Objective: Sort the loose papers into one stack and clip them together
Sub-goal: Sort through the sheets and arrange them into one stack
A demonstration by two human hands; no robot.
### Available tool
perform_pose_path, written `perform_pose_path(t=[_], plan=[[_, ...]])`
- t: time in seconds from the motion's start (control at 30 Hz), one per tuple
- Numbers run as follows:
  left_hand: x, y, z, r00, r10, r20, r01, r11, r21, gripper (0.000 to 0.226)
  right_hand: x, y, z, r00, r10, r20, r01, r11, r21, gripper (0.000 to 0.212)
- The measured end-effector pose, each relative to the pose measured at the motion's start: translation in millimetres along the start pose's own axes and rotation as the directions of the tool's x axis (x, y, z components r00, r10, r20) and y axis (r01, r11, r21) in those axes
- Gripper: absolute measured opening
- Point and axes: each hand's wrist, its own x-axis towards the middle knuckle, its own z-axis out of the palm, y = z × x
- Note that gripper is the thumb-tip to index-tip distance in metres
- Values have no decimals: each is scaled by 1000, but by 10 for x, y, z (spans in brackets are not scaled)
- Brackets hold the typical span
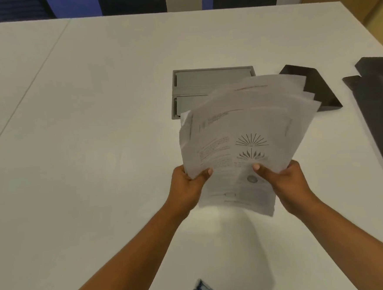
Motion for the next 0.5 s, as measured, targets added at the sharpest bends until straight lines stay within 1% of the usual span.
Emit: perform_pose_path(t=[0.13, 0.2, 0.3, 0.33, 0.4, 0.5], plan=[[98, -122, -16, 997, 61, -35, -57, 992, 109, 24, 84, 0, 11, 991, -127, 37, 126, 992, 8, 36], [92, -168, -34, 998, 61, -32, -57, 992, 117, 24, 100, 27, -4, 991, -130, 41, 129, 991, 25, 35], [56, -163, -69, 997, 68, -24, -65, 992, 111, 44, 108, 64, -44, 995, -85, 45, 83, 996, 29, 25], [44, -141, -82, 996, 83, -30, -80, 991, 107, 47, 104, 58, -52, 996, -81, 47, 80, 996, 26, 23], [11, -56, -94, 992, 119, -51, -115, 990, 86, 45, 81, 20, -68, 994, -95, 52, 93, 995, 29, 25], [-52, 123, -94, 979, 180, -95, -178, 984, 26, 34, 54, -41, -91, 991, -127, 50, 126, 992, 32, 30]])
